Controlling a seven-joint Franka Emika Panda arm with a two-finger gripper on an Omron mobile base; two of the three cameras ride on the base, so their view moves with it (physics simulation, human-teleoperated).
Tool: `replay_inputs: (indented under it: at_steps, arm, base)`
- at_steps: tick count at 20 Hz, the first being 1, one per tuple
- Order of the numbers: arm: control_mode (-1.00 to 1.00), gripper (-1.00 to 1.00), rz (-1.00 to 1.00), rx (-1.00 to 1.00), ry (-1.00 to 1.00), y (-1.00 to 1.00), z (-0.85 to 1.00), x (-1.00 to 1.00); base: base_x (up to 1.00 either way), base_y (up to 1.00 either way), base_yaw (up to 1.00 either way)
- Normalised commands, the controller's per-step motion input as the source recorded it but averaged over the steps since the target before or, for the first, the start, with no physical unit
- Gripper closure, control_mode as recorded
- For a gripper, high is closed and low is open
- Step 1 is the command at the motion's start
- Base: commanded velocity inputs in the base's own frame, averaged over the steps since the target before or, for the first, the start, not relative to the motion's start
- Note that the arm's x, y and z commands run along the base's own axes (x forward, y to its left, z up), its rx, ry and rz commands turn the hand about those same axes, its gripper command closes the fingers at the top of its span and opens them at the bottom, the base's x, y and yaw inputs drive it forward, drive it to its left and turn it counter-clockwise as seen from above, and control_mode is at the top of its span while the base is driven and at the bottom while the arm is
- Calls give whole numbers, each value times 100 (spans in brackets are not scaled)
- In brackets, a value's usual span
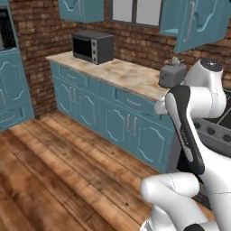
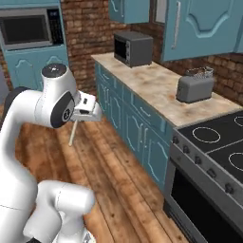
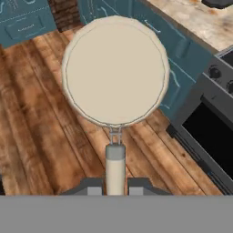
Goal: Pick up the dish brush and bar soap from the sink, and place them back in the cabinet, and close the cabinet door.
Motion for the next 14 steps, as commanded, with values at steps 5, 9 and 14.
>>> replay_inputs:
  at_steps: [5,9,14]
  arm:
    - [100,100,0,0,0,0,0,0]
    - [100,100,0,0,0,0,0,0]
    - [100,100,0,0,0,0,0,0]
  base:
    - [58,-6,-47]
    - [72,0,-40]
    - [66,0,-41]
